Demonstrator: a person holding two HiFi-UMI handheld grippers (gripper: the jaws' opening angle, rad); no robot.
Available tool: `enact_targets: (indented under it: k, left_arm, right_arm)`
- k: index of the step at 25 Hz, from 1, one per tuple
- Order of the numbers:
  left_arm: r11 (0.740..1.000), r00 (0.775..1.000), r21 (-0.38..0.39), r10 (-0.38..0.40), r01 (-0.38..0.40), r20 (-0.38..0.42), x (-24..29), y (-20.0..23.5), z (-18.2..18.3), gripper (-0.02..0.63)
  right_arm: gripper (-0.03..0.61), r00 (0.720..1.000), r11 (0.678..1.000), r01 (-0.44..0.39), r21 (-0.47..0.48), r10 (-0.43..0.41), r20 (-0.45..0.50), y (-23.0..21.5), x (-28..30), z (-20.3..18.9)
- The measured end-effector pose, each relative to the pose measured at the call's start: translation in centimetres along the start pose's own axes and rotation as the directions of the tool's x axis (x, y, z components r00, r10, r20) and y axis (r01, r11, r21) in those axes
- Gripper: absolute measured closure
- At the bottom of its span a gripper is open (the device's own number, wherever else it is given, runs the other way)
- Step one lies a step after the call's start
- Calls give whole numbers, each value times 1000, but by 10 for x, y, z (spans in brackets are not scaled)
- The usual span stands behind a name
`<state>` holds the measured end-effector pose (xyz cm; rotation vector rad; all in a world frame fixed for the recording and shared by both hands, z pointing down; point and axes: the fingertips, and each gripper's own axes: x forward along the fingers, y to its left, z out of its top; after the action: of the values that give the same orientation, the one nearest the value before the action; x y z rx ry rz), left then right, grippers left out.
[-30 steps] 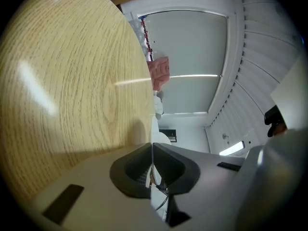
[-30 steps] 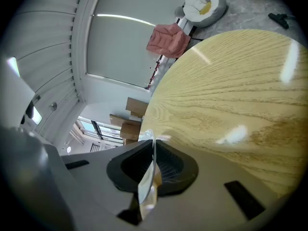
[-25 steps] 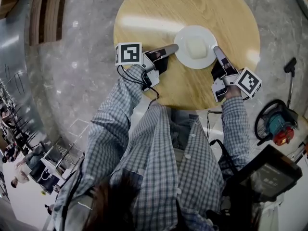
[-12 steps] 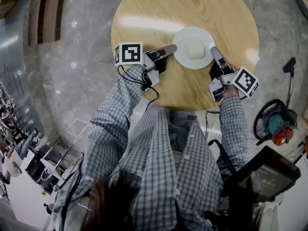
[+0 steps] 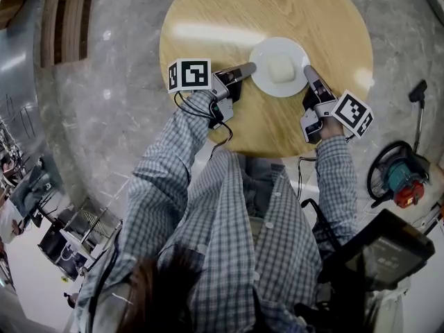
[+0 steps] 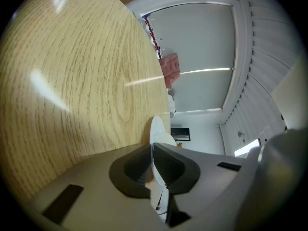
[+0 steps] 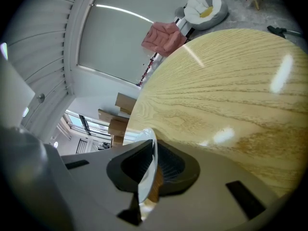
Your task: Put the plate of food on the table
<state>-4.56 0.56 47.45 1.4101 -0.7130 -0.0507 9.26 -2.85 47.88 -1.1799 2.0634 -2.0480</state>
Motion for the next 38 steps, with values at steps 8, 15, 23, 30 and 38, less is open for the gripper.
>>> enact_targets:
  k: [8, 15, 23, 30, 38]
  left_arm:
    - [996, 996, 21, 84, -84, -11, 6, 5, 2, 595]
    - [986, 986, 44, 163, -163, -12, 13, 11, 4, 595]
    - [964, 968, 94, 250, -248, -9, 18, 17, 4, 595]
    - [935, 942, 135, 333, -327, -28, 24, 21, 4, 591]
    - [924, 924, 76, 379, -374, -50, 31, 25, 7, 589]
  right_arm:
    - [555, 998, 998, 68, -9, -68, -2, -5, 5, 3]
    - [554, 994, 993, 110, -35, -109, 11, -10, 8, 7]
    - [549, 988, 983, 157, -92, -157, 12, -18, 11, 6]
    - [545, 981, 971, 196, -140, -193, 32, -22, 12, 8]
    - [543, 975, 956, 221, -193, -213, 64, -25, 13, 15]
